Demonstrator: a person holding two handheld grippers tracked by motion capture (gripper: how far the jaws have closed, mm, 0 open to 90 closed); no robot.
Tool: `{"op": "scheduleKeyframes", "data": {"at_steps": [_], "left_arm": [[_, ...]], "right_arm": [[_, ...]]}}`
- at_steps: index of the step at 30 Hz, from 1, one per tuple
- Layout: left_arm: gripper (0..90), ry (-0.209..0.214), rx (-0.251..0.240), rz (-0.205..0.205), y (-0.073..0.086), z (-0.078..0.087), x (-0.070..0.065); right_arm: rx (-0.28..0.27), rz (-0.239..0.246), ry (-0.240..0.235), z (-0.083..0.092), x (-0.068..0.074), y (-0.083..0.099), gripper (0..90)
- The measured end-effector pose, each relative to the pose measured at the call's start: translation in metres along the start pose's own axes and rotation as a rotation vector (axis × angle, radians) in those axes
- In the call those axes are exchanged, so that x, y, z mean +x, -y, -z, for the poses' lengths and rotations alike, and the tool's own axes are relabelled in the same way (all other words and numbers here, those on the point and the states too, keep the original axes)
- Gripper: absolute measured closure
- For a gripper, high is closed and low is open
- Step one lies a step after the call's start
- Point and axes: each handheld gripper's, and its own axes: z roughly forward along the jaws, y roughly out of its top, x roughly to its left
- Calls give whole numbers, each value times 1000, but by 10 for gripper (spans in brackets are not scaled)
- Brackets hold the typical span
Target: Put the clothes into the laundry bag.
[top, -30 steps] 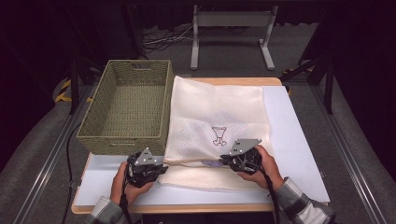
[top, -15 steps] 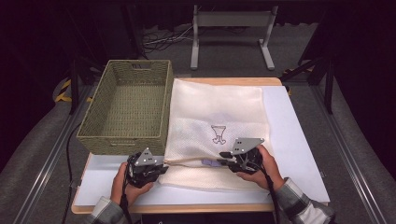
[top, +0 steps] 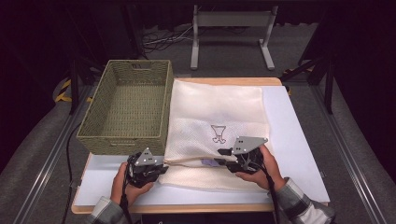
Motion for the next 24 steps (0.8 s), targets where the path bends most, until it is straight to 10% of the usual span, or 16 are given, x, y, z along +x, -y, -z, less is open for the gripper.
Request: {"op": "scheduleKeyframes", "data": {"at_steps": [24], "left_arm": [[862, 10, -3, 13, 1, -2, 0]], "right_arm": [[-27, 31, -66, -35, 19, -34, 711]]}}
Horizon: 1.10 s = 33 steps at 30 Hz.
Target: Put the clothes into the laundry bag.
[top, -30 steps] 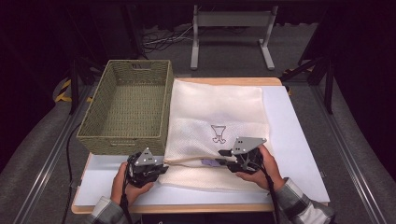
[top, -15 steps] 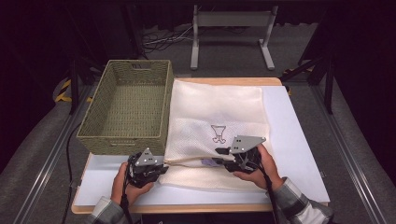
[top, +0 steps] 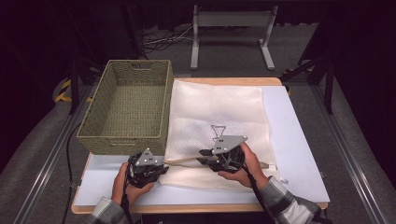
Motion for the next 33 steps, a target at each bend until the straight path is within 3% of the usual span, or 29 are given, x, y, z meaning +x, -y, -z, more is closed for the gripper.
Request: {"op": "scheduleKeyframes", "data": {"at_steps": [11, 19, 33], "left_arm": [[862, 12, -42, 6, 1, 5, 0], [862, 25, -69, 5, 0, 8, -1], [862, 25, -61, -1, 0, 6, -2]], "right_arm": [[12, 25, -95, -46, 15, -28, 735], [1, 15, -144, -68, 22, -43, 724], [33, -27, -151, -94, 17, -46, 690]]}}
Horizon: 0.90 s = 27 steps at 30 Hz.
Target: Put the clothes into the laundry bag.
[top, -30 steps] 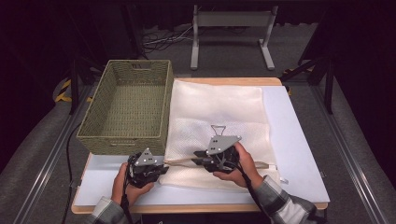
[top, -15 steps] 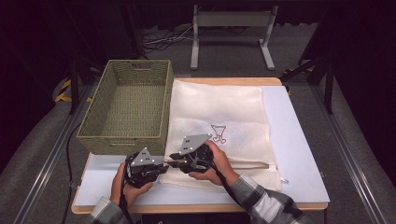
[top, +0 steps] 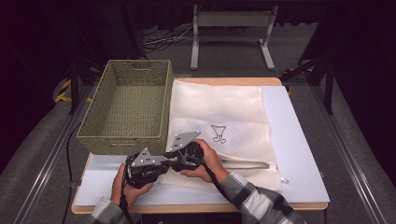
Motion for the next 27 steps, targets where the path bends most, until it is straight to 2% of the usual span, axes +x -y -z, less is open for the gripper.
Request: {"op": "scheduleKeyframes", "data": {"at_steps": [4, 7, 9, 16, 23, 27], "left_arm": [[862, -4, 6, -10, 0, 0, 0], [862, -3, 14, -8, 1, -1, 0], [862, -2, 15, -7, 1, -1, 0], [862, -4, 17, -13, 0, -2, -1], [862, -6, 24, -9, 1, -1, 0], [862, -7, 25, -4, 1, -1, 1]], "right_arm": [[11, -4, -5, -5, -2, 0, 704], [19, -7, -9, -7, -4, 1, 745], [19, -5, -7, -7, -4, 1, 806], [29, 18, 8, -4, -3, 2, 818], [17, 6, -1, 6, -5, 5, 817], [29, 7, -6, 12, -6, 9, 815]]}}
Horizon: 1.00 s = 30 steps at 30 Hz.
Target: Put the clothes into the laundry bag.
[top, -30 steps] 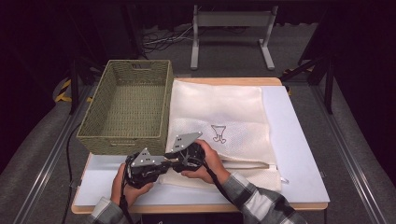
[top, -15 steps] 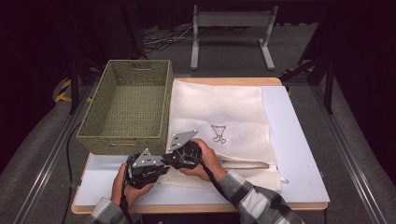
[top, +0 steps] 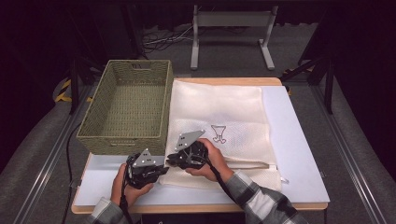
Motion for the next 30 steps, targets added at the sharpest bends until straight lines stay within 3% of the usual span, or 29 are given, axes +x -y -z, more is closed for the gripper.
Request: {"op": "scheduleKeyframes", "data": {"at_steps": [10, 17, 22, 30], "left_arm": [[861, -4, -12, -3, -1, 1, 0], [861, -2, -13, -1, 0, 2, 0], [861, 0, -12, -4, 0, 2, 0], [798, 45, -32, 34, 0, 4, 5]], "right_arm": [[88, 23, -19, -1, 0, 12, 814], [120, 41, -24, -6, -1, 13, 792], [121, 38, -26, -7, -2, 14, 817], [117, 73, 23, -6, 5, 14, 820]]}}
